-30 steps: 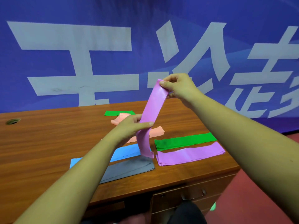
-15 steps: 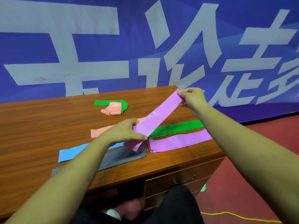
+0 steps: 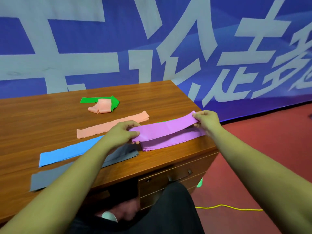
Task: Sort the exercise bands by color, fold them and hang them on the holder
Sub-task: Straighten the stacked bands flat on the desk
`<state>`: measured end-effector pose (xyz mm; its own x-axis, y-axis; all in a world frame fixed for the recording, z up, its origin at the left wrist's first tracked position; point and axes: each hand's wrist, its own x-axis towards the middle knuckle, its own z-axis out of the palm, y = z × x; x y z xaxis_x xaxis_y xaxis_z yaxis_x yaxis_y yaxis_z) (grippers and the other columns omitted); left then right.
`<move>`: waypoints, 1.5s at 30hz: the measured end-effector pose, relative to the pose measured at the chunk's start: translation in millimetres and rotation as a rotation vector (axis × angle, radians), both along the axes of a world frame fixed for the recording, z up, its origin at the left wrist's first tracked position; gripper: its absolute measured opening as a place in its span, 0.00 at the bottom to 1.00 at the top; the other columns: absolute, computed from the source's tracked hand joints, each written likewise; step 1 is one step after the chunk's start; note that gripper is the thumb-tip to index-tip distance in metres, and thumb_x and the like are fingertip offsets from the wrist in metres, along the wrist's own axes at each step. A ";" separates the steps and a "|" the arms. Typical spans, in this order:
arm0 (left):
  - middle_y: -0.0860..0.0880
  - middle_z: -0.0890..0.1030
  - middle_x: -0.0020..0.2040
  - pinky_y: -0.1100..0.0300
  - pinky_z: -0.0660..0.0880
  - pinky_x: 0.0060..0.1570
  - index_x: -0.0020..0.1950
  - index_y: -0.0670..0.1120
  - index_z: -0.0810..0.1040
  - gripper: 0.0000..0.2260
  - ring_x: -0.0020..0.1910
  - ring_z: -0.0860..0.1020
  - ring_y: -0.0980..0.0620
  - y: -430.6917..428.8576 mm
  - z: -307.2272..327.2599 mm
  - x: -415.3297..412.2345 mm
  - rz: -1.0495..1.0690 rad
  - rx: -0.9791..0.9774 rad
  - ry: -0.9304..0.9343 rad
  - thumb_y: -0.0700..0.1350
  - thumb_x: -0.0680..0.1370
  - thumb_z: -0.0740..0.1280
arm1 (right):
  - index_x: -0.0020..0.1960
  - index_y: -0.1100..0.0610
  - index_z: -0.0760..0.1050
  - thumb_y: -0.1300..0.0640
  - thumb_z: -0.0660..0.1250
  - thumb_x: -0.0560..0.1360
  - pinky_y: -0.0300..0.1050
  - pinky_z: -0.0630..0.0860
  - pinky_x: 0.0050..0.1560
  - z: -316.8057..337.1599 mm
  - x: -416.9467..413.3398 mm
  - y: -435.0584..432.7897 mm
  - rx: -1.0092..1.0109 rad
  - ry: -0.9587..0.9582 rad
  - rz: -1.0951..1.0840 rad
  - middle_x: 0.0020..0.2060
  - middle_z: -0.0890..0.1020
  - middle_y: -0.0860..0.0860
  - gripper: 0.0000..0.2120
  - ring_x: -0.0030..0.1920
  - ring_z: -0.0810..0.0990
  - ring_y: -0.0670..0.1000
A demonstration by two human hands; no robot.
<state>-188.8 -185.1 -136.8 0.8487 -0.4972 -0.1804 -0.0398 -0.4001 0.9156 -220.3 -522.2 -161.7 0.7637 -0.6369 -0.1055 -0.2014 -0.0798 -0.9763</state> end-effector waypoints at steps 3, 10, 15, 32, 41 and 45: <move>0.48 0.80 0.55 0.50 0.79 0.52 0.55 0.51 0.80 0.09 0.50 0.79 0.50 -6.9 -6.3 -1.9 0.016 0.112 -0.117 0.39 0.78 0.66 | 0.41 0.62 0.77 0.63 0.73 0.73 0.40 0.81 0.31 -6.3 -7.0 -8.7 -0.117 0.045 0.014 0.40 0.80 0.56 0.06 0.37 0.81 0.52; 0.45 0.79 0.48 0.47 0.78 0.45 0.53 0.52 0.74 0.10 0.46 0.79 0.45 -24.0 -21.3 -5.2 0.036 0.211 -0.285 0.42 0.76 0.70 | 0.41 0.63 0.79 0.57 0.77 0.69 0.50 0.77 0.46 -24.9 -20.2 -29.9 -0.367 0.113 -0.039 0.39 0.83 0.54 0.10 0.39 0.78 0.51; 0.50 0.79 0.40 0.59 0.69 0.35 0.44 0.49 0.76 0.04 0.41 0.77 0.49 -39.7 -32.2 -6.2 0.021 0.341 -0.407 0.42 0.75 0.70 | 0.43 0.63 0.80 0.56 0.76 0.70 0.45 0.74 0.45 -27.1 -22.2 -32.4 -0.456 0.134 -0.035 0.38 0.82 0.52 0.10 0.41 0.79 0.51; 0.49 0.68 0.54 0.55 0.70 0.55 0.53 0.49 0.81 0.09 0.57 0.66 0.49 -46.4 -59.8 -8.2 -0.016 0.559 -0.799 0.50 0.76 0.68 | 0.56 0.60 0.79 0.57 0.67 0.74 0.54 0.72 0.56 -52.5 -25.3 -27.1 -1.051 0.239 0.017 0.51 0.75 0.60 0.12 0.54 0.73 0.62; 0.43 0.74 0.47 0.53 0.69 0.50 0.48 0.42 0.81 0.06 0.48 0.75 0.41 3.3 -22.2 70.2 0.166 0.499 -0.664 0.40 0.73 0.69 | 0.61 0.59 0.78 0.53 0.63 0.76 0.51 0.72 0.64 2.7 42.6 66.4 -0.909 0.073 0.283 0.59 0.76 0.57 0.16 0.59 0.76 0.58; 0.39 0.74 0.51 0.53 0.70 0.52 0.49 0.42 0.81 0.06 0.51 0.74 0.39 31.0 -21.5 108.5 0.288 0.568 -0.572 0.40 0.73 0.68 | 0.58 0.59 0.78 0.54 0.64 0.74 0.53 0.73 0.62 9.1 86.7 121.4 -0.884 0.079 0.428 0.56 0.77 0.58 0.15 0.58 0.77 0.60</move>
